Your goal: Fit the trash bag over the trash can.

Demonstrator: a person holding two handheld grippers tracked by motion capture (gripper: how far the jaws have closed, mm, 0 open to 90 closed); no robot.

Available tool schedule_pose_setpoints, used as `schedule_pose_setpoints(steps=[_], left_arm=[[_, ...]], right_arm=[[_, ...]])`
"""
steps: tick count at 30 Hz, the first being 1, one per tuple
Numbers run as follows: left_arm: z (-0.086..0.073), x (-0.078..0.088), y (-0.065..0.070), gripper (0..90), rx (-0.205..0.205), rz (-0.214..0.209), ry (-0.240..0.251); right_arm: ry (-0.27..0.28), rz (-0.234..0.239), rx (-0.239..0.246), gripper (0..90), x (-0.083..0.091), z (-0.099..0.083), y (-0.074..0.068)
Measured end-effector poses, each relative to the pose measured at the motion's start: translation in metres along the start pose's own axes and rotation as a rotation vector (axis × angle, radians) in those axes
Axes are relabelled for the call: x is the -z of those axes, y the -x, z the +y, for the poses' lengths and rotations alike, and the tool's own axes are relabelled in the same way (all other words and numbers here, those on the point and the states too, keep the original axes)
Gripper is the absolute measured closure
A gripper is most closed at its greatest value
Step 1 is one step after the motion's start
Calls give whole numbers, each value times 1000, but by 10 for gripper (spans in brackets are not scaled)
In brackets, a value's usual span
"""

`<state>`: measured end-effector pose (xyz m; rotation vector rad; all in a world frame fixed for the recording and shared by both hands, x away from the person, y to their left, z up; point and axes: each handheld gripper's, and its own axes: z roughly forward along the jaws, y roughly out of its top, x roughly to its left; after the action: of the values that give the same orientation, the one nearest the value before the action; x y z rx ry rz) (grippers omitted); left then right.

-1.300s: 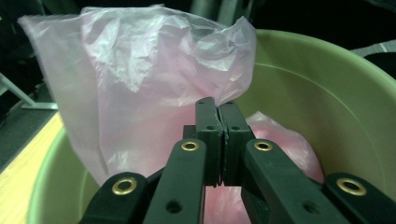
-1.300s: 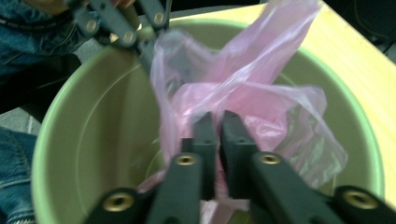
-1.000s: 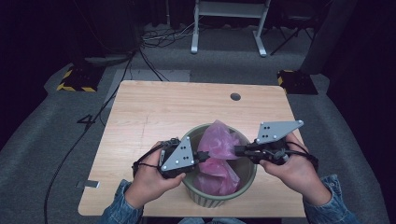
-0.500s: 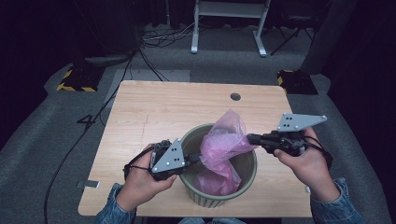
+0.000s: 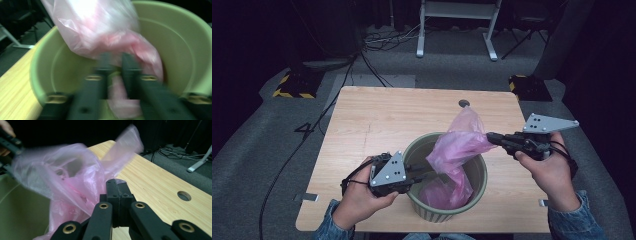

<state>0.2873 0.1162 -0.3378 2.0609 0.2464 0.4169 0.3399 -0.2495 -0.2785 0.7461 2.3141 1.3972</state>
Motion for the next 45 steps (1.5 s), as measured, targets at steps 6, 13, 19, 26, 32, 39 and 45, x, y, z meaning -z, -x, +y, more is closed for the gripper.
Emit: schedule_pose_setpoints(steps=[6,13,19,26,32,39,45], left_arm=[[9,6,-5,448,49,75,84],[14,8,-10,334,55,122,101],[25,12,-9,312,37,114,116],[39,8,-7,301,3,95,119],[50,2,-6,292,-11,75,118],[59,-11,-9,281,-23,62,101],[58,-23,-12,278,-10,38,68]], right_arm=[[-5,20,31,900,0,5,-9],[-30,50,74,900,-7,9,-19],[-59,60,93,900,-17,8,-24],[-86,78,106,900,-29,6,-31],[-100,94,119,900,-35,3,-35],[-102,147,149,900,-42,3,-50],[-75,167,159,900,-44,7,-56]])
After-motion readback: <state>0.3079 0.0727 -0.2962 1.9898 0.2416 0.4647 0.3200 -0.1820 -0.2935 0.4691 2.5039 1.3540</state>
